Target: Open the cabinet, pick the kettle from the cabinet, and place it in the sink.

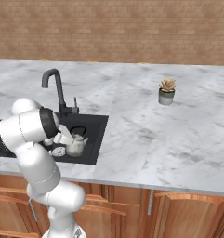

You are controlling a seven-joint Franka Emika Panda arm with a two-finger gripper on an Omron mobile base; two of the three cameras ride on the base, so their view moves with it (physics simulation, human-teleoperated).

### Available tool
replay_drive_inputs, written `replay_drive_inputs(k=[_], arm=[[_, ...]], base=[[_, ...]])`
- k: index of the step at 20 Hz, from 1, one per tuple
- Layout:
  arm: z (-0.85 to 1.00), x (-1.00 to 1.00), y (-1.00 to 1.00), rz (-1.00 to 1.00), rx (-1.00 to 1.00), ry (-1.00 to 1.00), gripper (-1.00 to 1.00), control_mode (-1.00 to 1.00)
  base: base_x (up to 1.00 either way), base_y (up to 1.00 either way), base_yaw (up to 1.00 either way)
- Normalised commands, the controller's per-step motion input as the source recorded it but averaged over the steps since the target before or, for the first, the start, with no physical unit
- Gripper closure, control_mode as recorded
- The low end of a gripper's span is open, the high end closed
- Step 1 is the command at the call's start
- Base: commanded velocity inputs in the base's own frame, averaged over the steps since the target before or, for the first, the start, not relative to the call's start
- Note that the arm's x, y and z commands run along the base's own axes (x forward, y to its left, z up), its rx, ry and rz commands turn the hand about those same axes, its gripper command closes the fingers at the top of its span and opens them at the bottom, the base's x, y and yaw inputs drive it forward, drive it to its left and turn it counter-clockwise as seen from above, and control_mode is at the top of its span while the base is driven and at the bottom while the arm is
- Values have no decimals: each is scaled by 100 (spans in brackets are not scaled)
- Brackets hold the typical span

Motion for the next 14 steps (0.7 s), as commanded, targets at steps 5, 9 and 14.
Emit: replay_drive_inputs(k=[5,9,14], arm=[[-28,0,0,-1,4,-5,100,-100],[-28,0,0,0,6,-7,100,-100],[-29,0,0,-1,7,-10,100,-100]], base=[[0,0,0],[0,0,0],[0,0,0]])
